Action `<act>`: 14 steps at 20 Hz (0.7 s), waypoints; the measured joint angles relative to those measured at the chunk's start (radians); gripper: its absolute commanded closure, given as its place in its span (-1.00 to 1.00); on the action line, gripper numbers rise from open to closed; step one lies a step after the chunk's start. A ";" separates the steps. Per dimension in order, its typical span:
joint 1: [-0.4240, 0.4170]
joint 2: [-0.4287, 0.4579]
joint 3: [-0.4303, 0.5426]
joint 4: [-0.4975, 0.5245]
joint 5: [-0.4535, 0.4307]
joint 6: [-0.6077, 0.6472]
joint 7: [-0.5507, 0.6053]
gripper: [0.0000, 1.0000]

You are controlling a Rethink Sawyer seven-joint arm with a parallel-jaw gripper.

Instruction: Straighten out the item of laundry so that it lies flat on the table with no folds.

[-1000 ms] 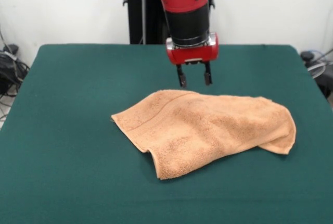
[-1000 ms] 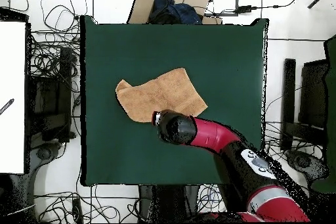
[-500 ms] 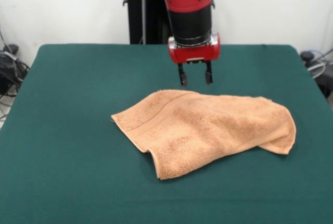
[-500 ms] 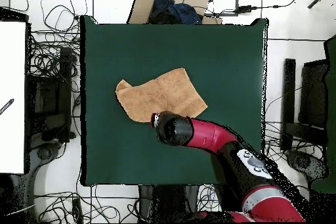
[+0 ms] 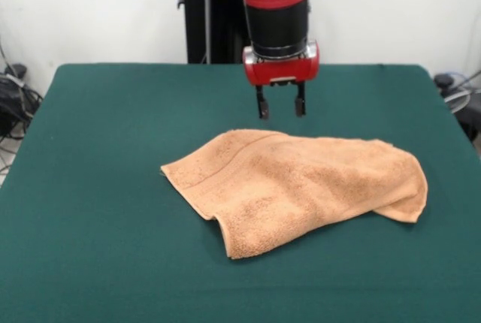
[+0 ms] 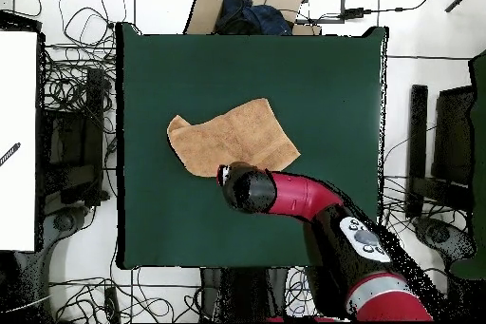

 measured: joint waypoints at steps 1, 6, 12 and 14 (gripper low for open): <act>0.000 -0.009 0.000 0.000 -0.004 0.003 0.000 -1.00; -0.004 -0.037 0.000 0.000 -0.009 0.005 0.000 -1.00; -0.009 -0.058 0.000 0.000 -0.009 0.005 0.000 -1.00; -0.010 -0.063 0.000 0.000 -0.009 0.005 0.000 -1.00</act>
